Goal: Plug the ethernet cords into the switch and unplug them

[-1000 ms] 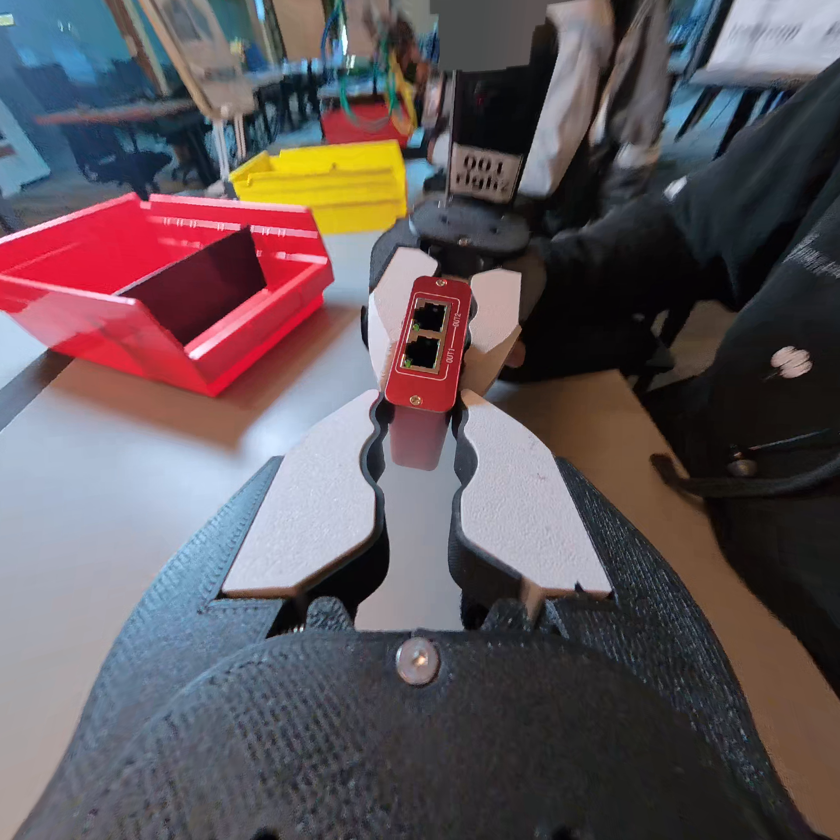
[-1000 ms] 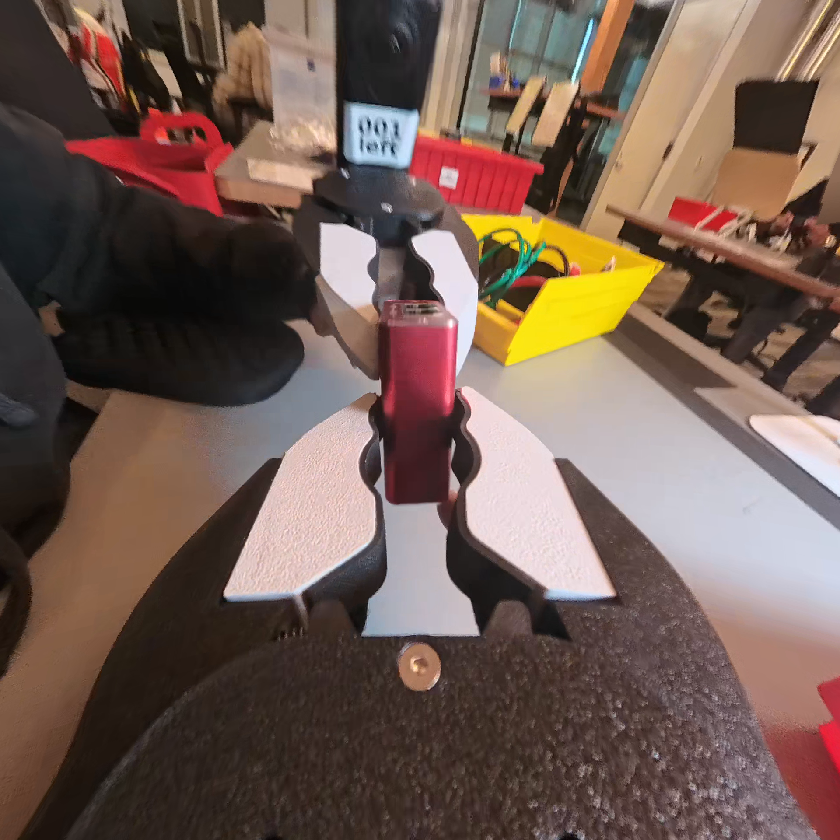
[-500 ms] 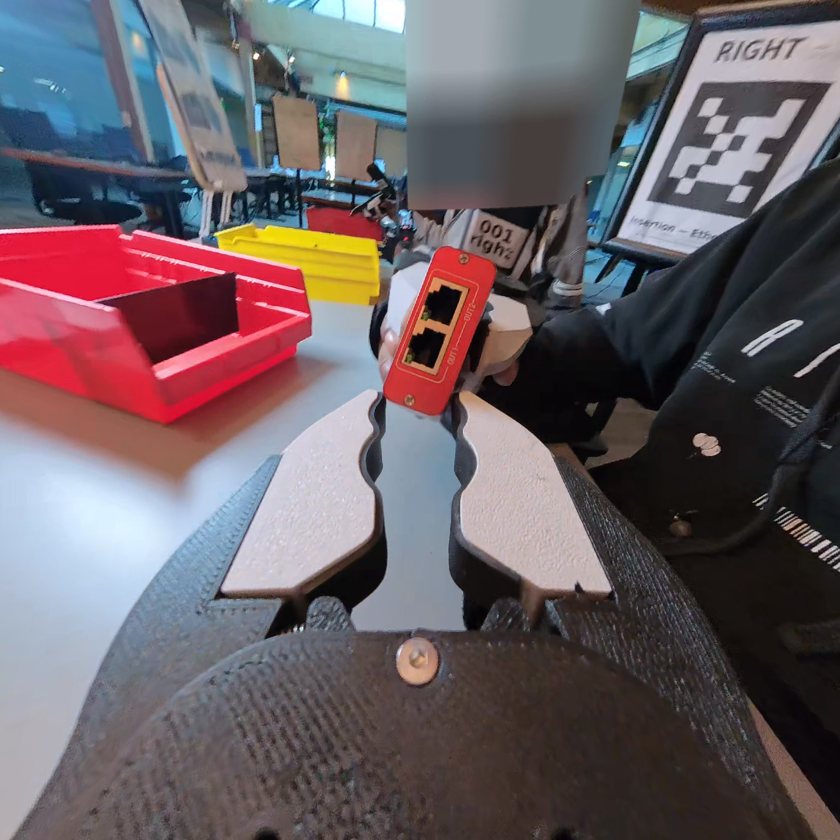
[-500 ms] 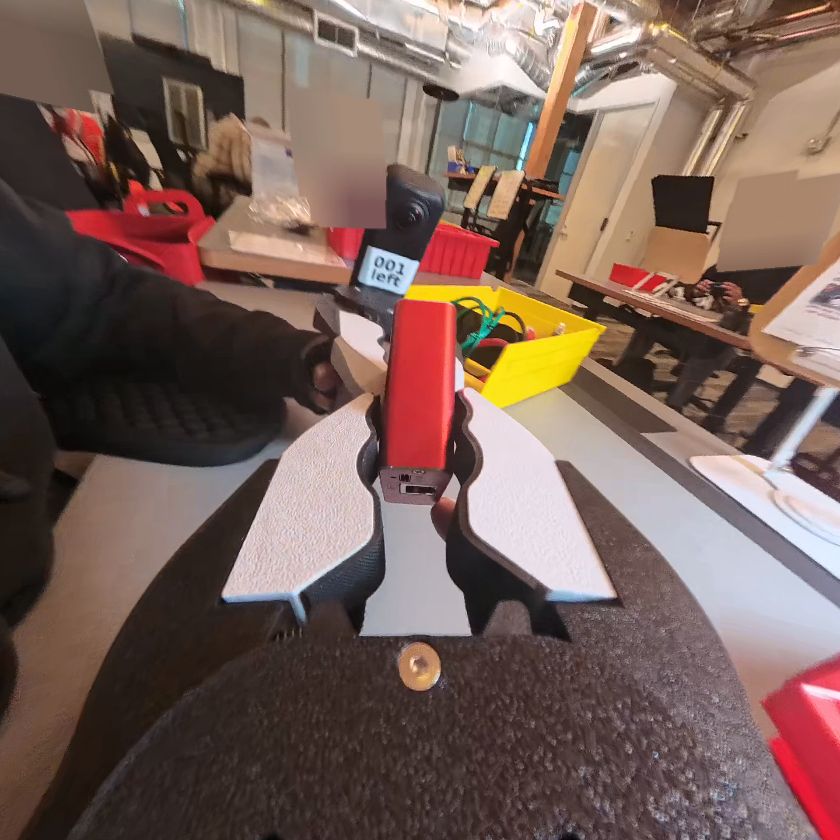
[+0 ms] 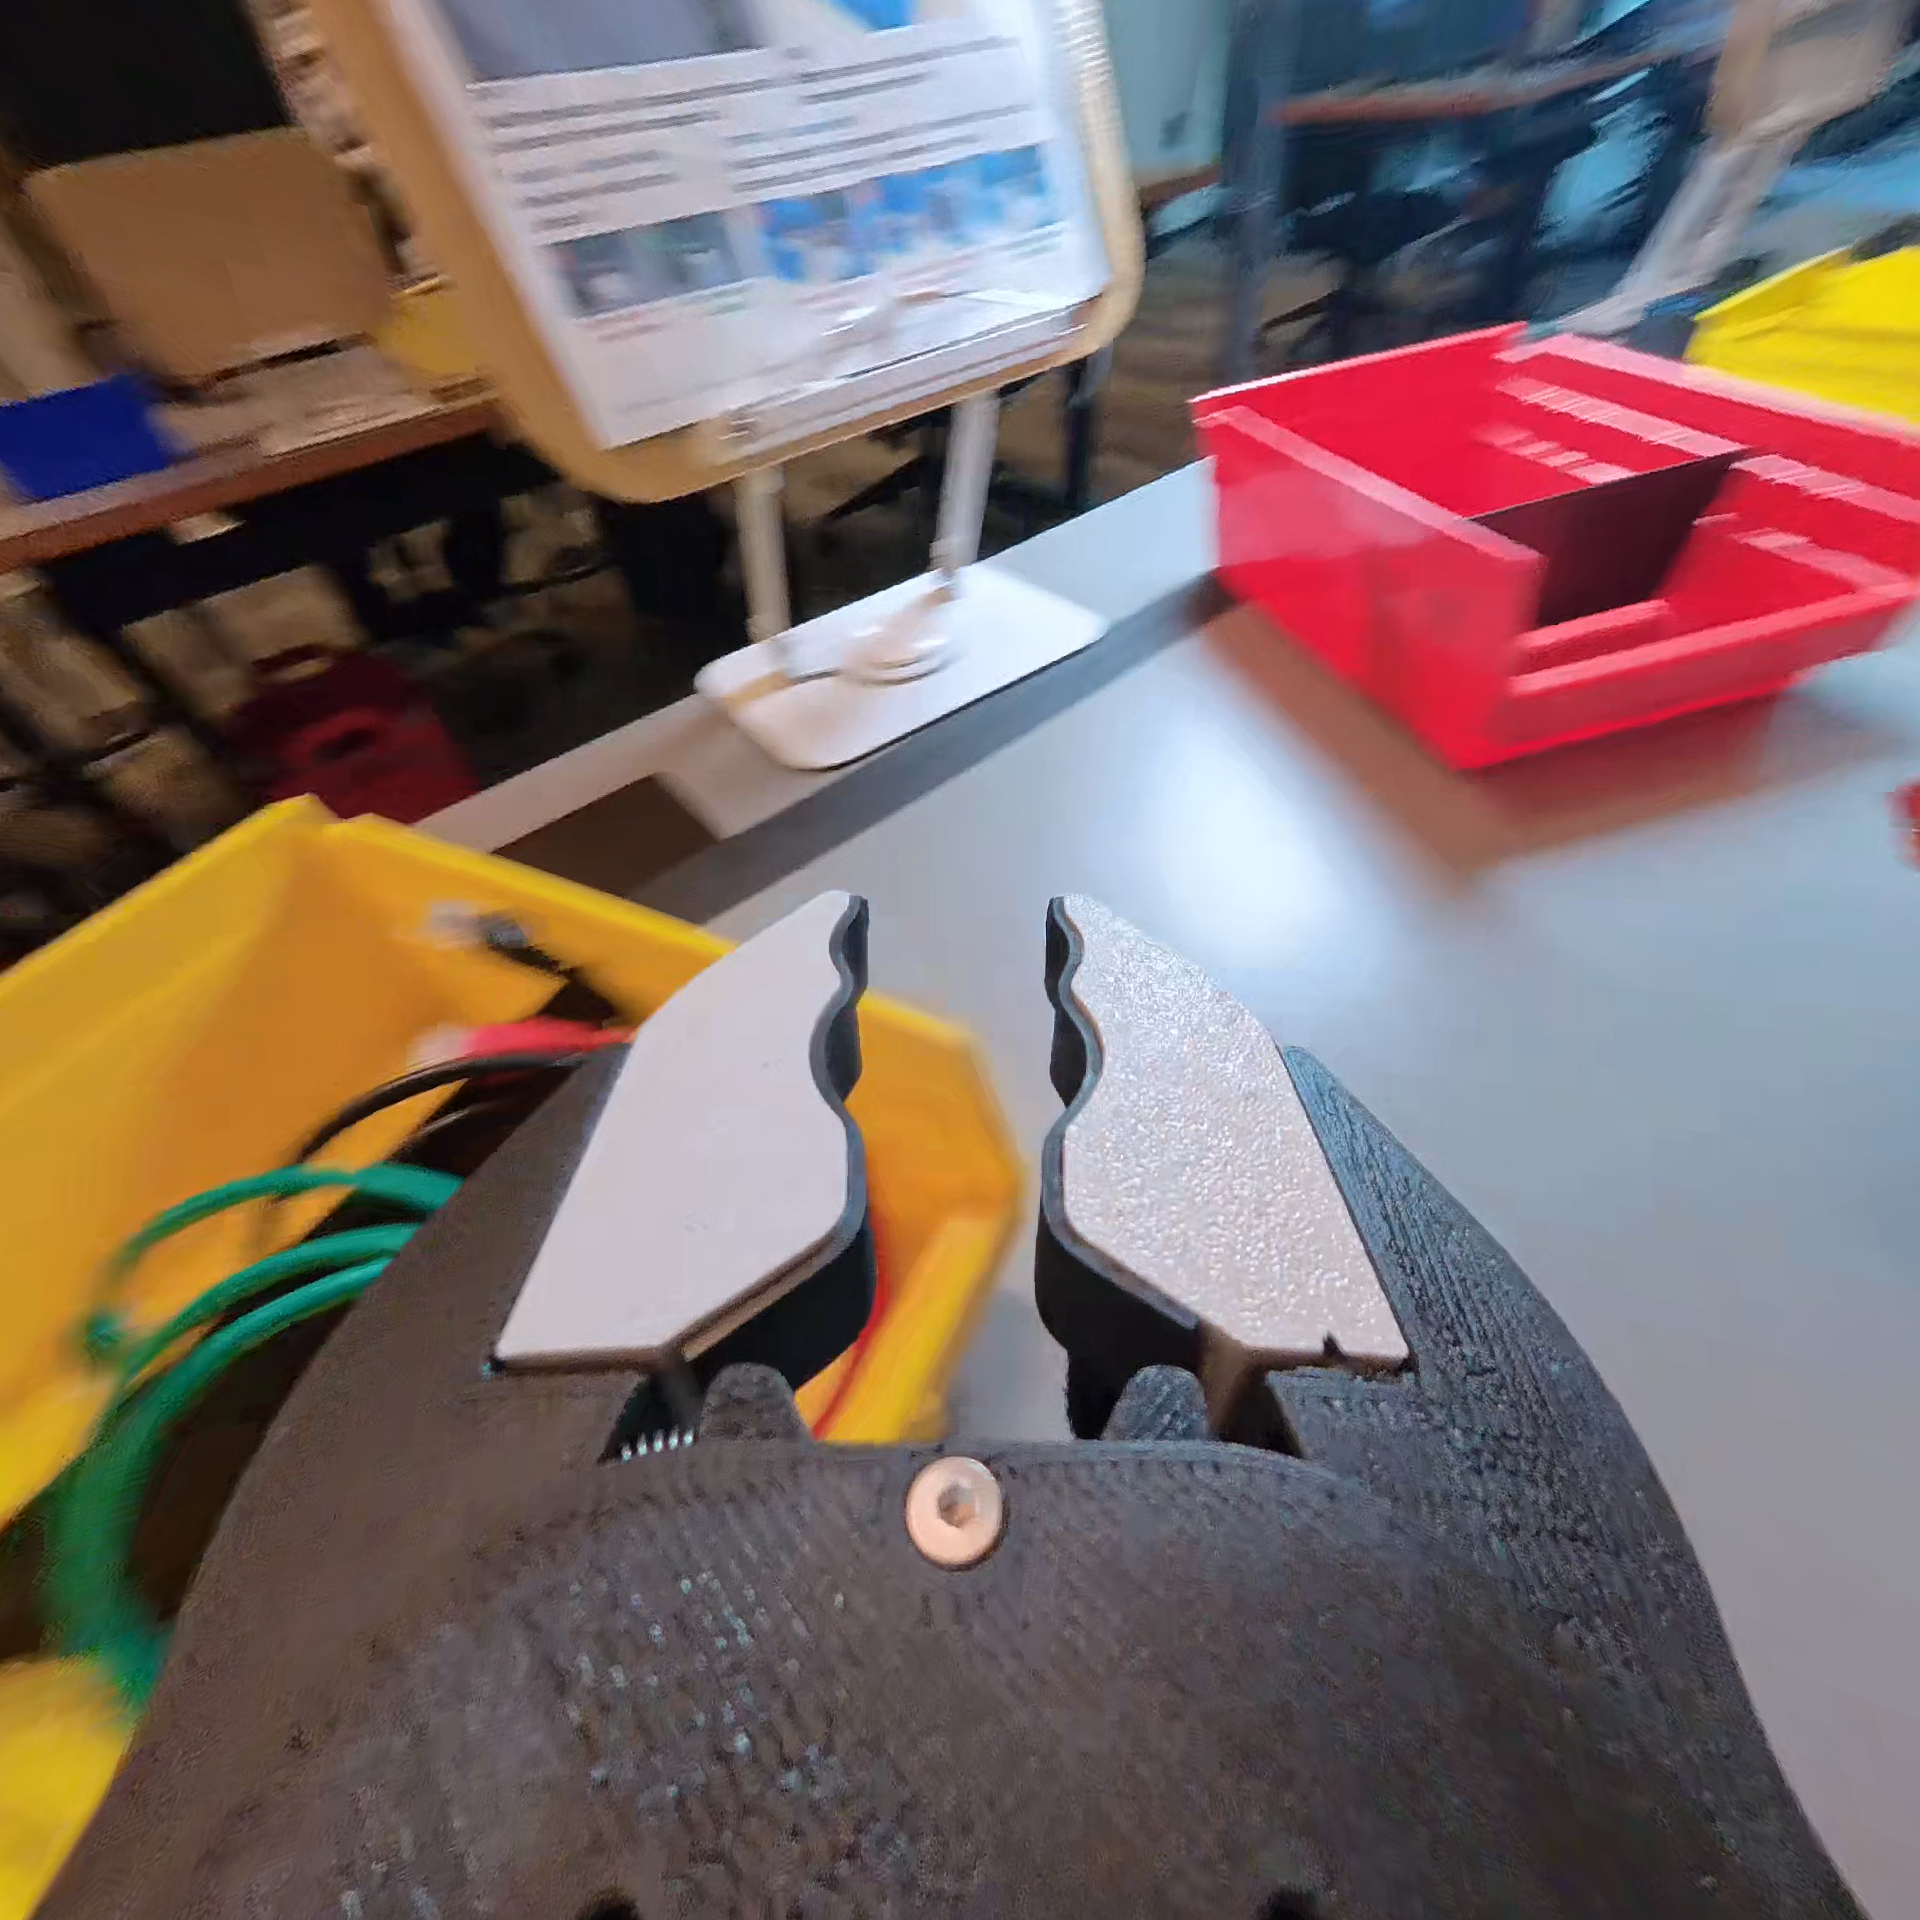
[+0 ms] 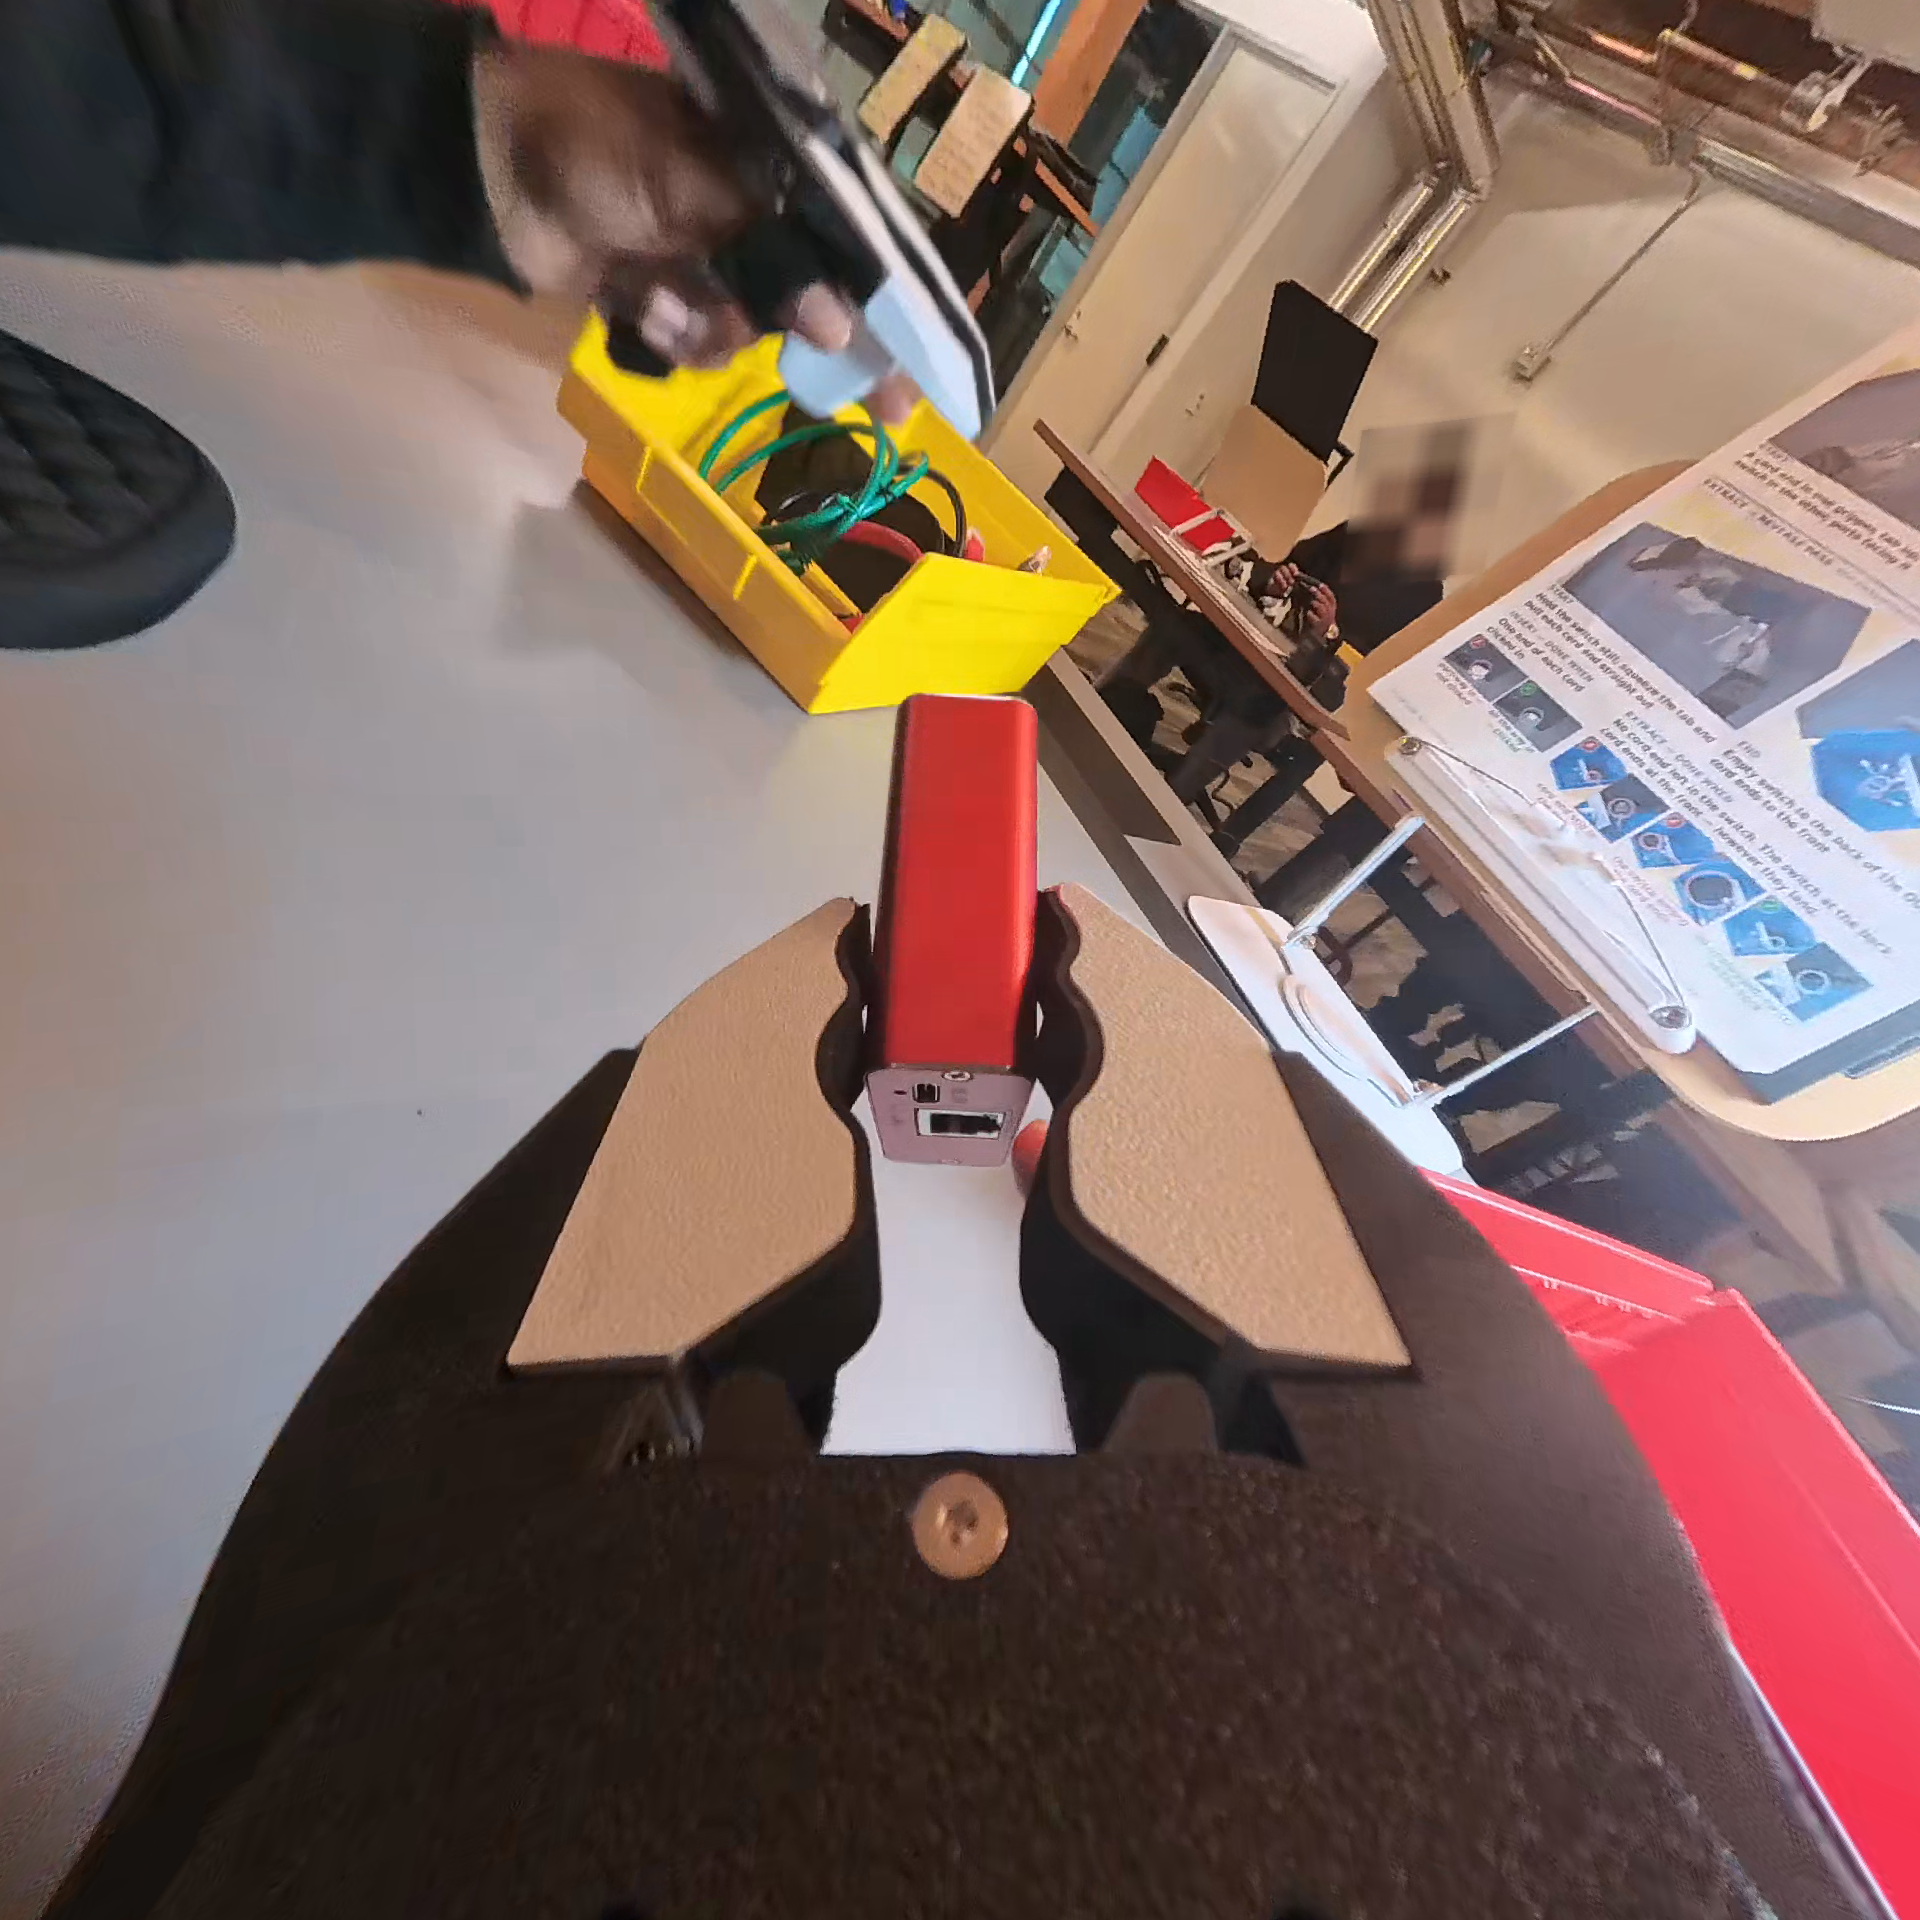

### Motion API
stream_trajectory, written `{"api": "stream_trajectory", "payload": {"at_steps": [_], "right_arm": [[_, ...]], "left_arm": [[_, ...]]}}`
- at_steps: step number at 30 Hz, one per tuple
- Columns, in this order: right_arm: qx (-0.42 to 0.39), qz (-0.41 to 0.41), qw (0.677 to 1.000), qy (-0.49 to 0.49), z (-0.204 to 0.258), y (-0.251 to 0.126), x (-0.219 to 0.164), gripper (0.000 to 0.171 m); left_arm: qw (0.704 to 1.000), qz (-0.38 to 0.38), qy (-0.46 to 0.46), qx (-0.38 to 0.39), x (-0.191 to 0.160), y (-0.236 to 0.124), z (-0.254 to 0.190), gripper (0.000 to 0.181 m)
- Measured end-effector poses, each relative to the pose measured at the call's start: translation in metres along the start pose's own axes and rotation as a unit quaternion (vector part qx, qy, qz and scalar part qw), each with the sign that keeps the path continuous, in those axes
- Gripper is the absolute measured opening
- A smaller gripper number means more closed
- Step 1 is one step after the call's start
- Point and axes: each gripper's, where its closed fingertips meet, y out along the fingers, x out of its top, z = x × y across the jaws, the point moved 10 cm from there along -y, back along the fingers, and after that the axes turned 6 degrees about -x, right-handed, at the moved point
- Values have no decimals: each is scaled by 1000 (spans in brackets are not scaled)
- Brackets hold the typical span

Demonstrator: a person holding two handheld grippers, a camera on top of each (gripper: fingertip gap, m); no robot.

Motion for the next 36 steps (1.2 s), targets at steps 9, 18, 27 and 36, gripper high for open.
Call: {"api": "stream_trajectory", "payload": {"at_steps": [9, 18, 27, 36], "right_arm": [[-19, 22, 999, -36, -1, 2, -4, 29], [-21, 25, 998, -52, 3, 0, -3, 28], [-38, 19, 999, -24, -9, -4, -3, 28], [-81, 39, 996, -8, -24, -12, -13, 29]], "left_arm": [[954, 252, -144, 76, -36, -15, 79, 48], [955, 222, -127, 151, -40, 2, 82, 24], [956, 221, 173, -80, 37, -40, -35, 19], [811, 336, 409, -251, -54, -4, -168, 15]]}}
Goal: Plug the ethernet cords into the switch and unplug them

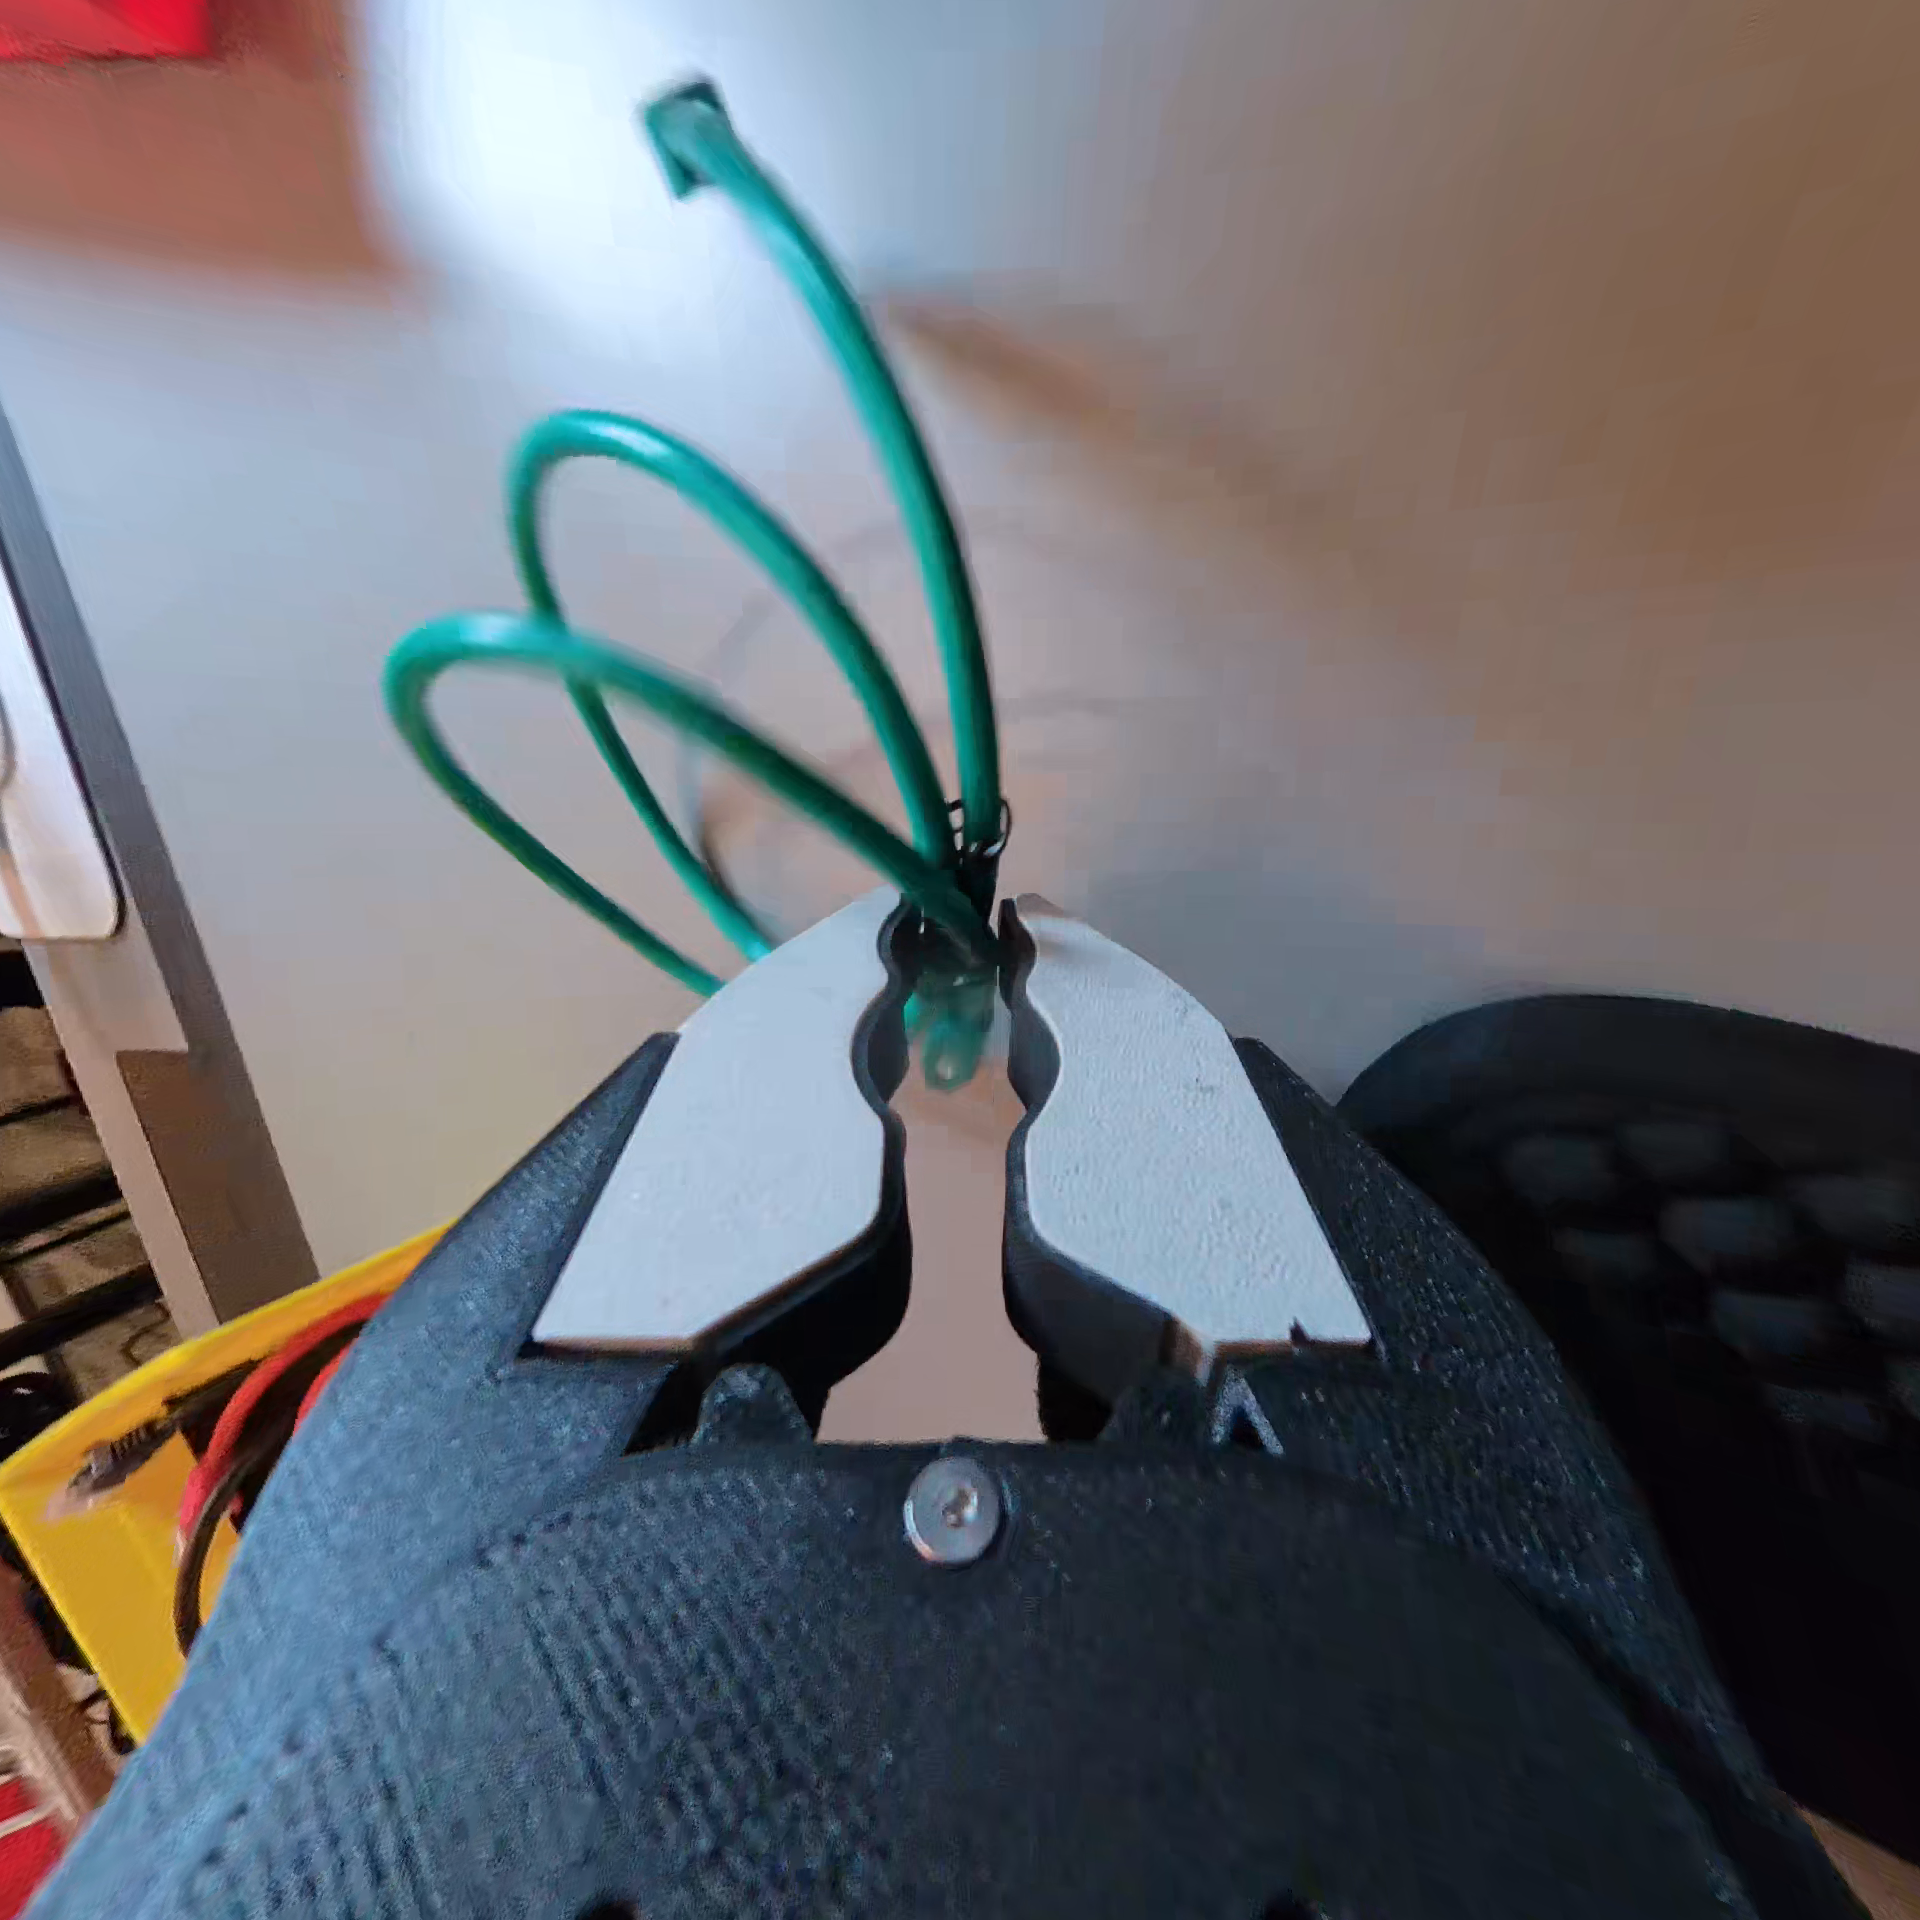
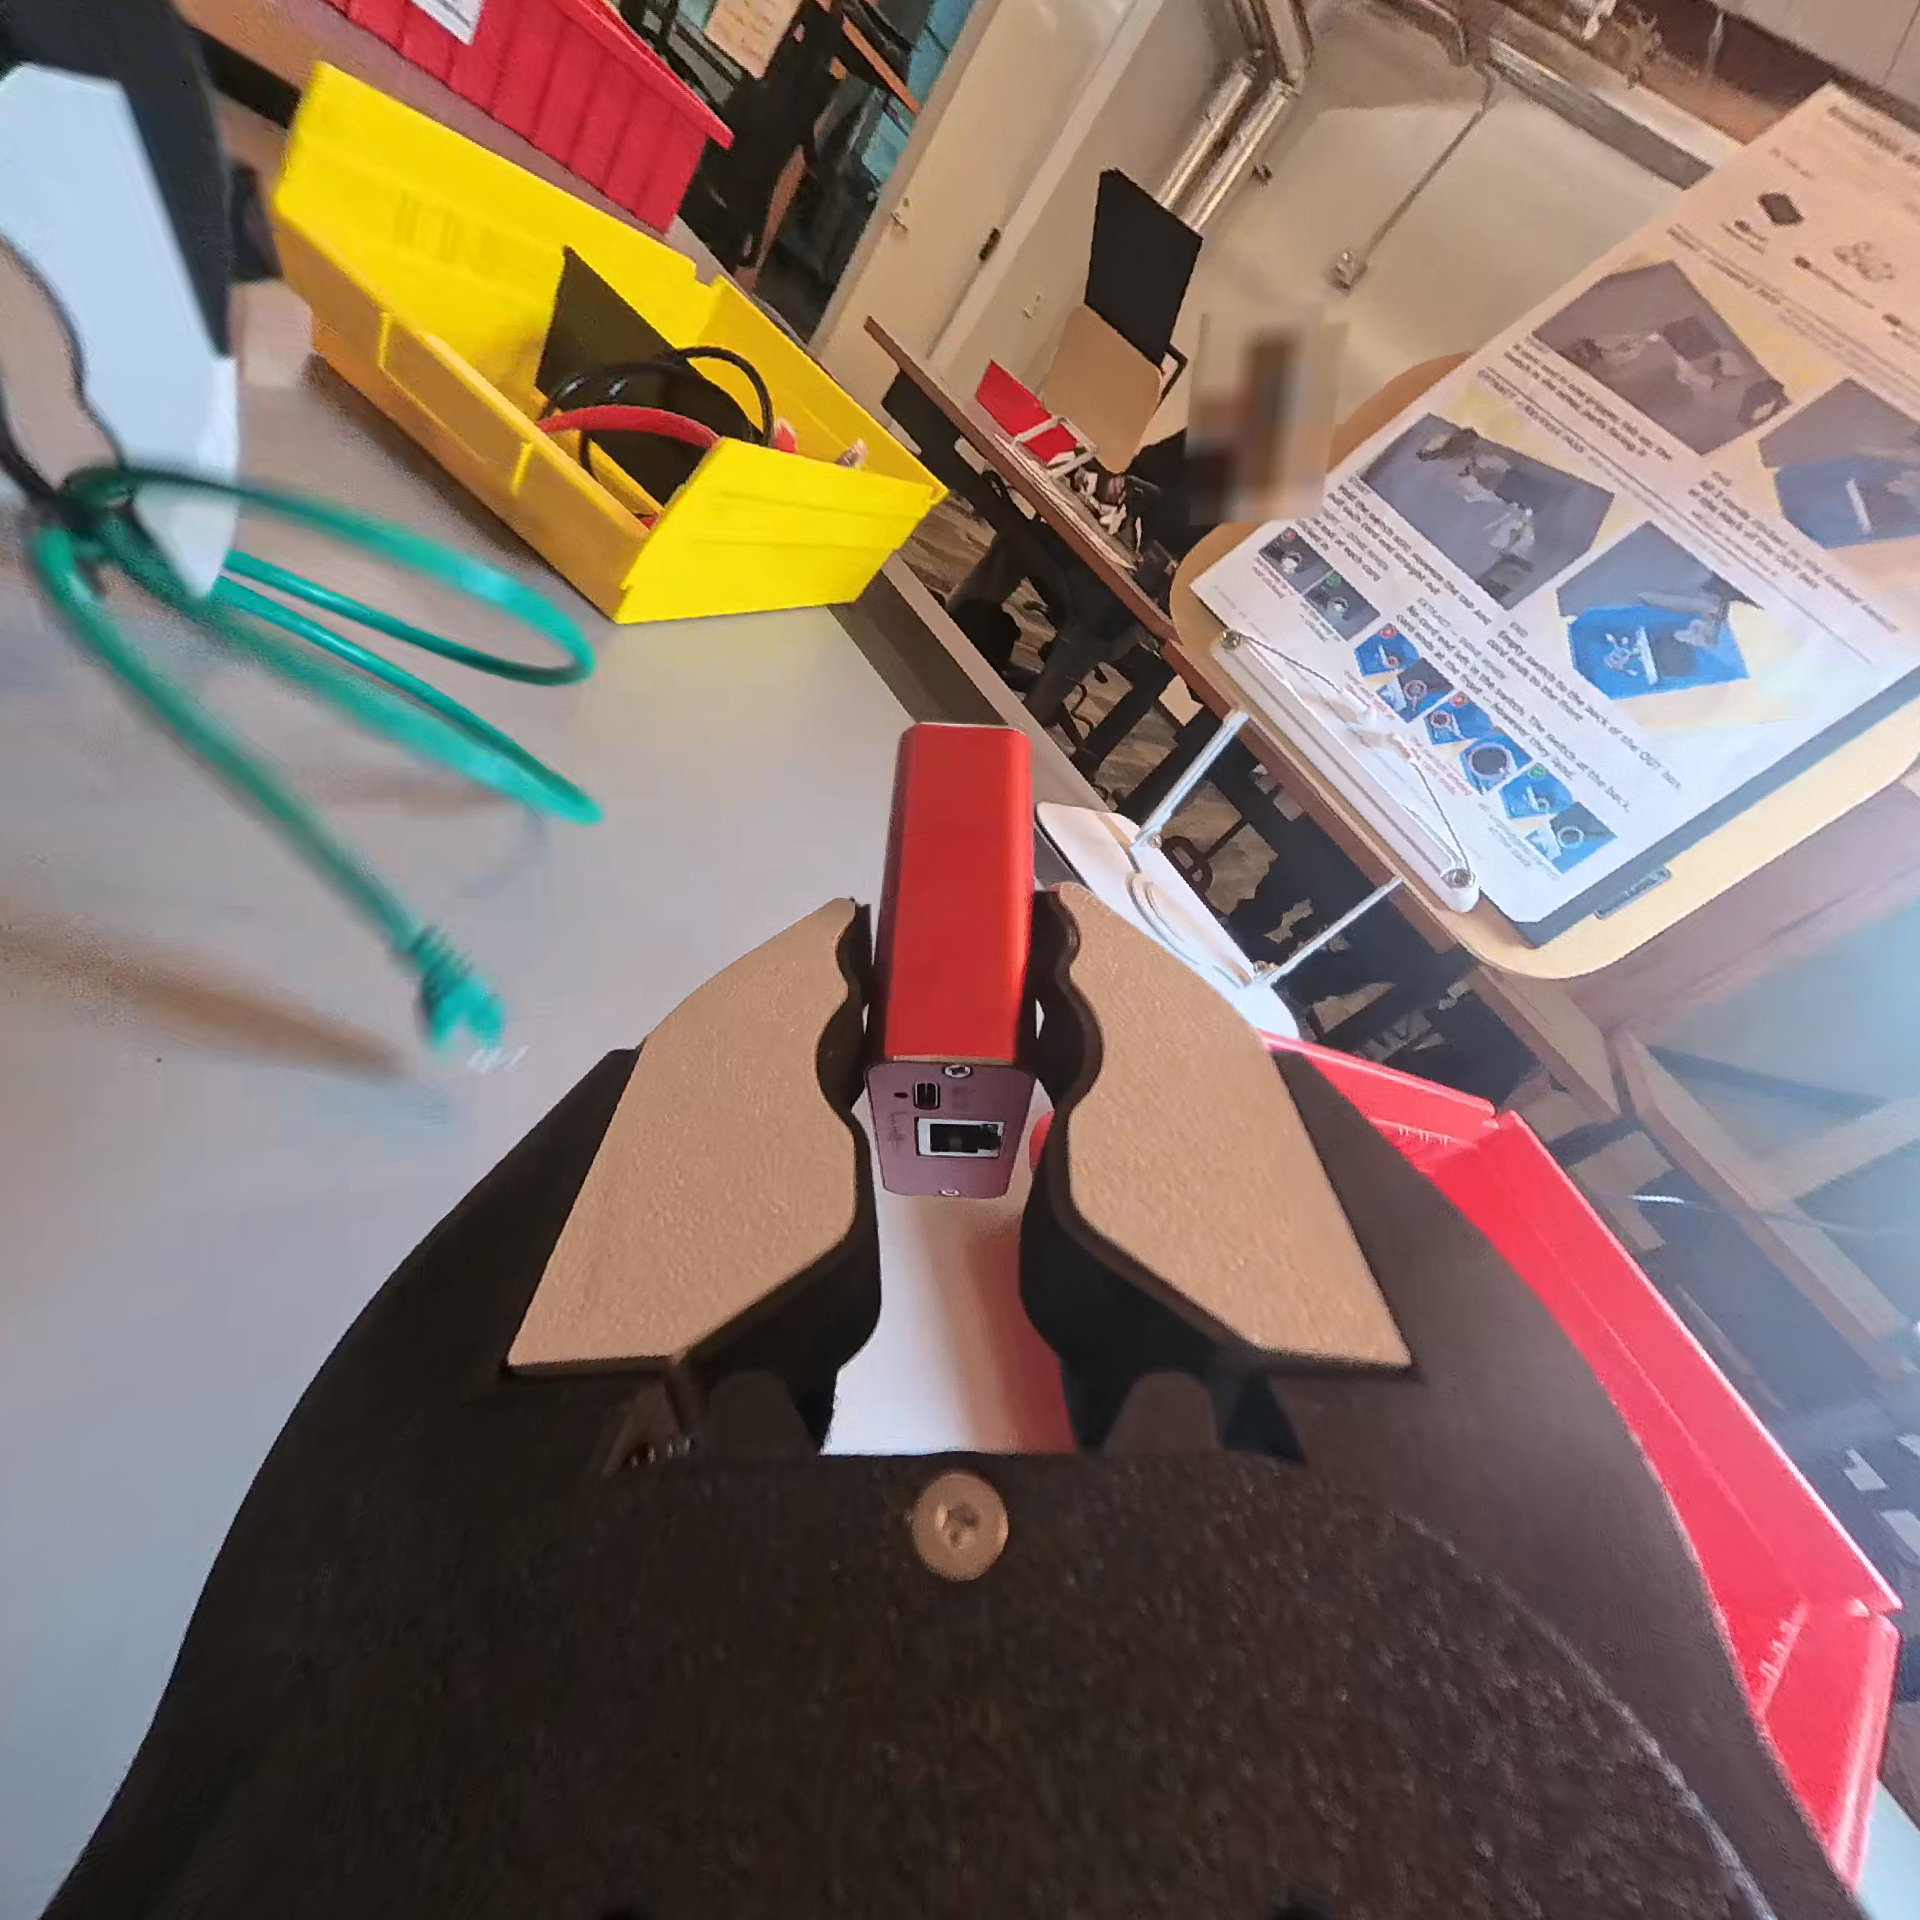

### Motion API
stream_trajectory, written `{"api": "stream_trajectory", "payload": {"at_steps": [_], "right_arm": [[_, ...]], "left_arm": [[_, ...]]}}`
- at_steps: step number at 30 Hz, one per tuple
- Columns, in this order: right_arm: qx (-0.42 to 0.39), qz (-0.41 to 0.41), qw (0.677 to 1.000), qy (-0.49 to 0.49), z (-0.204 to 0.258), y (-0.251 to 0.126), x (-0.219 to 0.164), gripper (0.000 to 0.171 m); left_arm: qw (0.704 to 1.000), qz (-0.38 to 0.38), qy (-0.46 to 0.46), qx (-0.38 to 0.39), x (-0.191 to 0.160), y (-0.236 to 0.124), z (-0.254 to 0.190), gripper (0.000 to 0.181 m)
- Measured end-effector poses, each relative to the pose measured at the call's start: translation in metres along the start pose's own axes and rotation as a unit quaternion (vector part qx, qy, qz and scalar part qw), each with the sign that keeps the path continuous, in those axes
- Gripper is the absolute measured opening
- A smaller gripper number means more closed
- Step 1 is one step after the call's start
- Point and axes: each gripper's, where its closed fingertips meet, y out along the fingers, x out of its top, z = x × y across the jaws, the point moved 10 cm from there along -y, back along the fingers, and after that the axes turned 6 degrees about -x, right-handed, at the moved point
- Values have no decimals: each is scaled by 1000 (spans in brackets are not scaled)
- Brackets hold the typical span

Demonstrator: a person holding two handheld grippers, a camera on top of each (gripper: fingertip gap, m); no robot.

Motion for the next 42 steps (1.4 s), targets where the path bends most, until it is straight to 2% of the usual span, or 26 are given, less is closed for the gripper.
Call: {"api": "stream_trajectory", "payload": {"at_steps": [4, 8, 13, 15, 18, 20, 24, 30, 33, 35, 38, 42], "right_arm": [[-3, 10, 1000, 13, -3, 2, -6, 29], [-6, 10, 1000, 17, -4, 1, -6, 29], [-6, 6, 1000, 24, -4, 1, -5, 29], [-4, 6, 1000, 27, -4, 1, -6, 29], [-4, 7, 1000, 27, -4, 1, -6, 29], [-4, 7, 1000, 27, -3, 1, -6, 29], [-3, 6, 1000, 28, -3, 1, -6, 29], [-3, 6, 1000, 30, -3, 1, -7, 29], [-2, 6, 999, 31, -3, 1, -7, 29], [0, 7, 999, 31, -2, 1, -7, 29], [-1, 9, 1000, 30, -2, 1, -8, 29], [9, 3, 999, 31, -2, 0, -6, 29]], "left_arm": [[1000, 7, 8, 11, -6, 8, 2, 15], [1000, -6, -27, -1, -15, -9, 9, 30], [982, -150, -109, -31, -11, -44, 15, 32], [977, -176, -112, -36, -3, -47, 13, 34], [983, -161, -83, -19, 2, -45, 9, 37], [984, -155, -74, -51, 2, -40, 4, 37], [987, -88, -48, -125, -2, -23, -10, 42], [995, -60, -45, -71, -7, -2, -9, 44], [992, -74, -72, -79, -16, 4, -1, 45], [993, -57, -67, -85, -19, 12, 1, 45], [993, -41, -58, -96, -18, 22, 2, 42], [995, -12, -33, -96, -13, 25, 4, 16]]}}
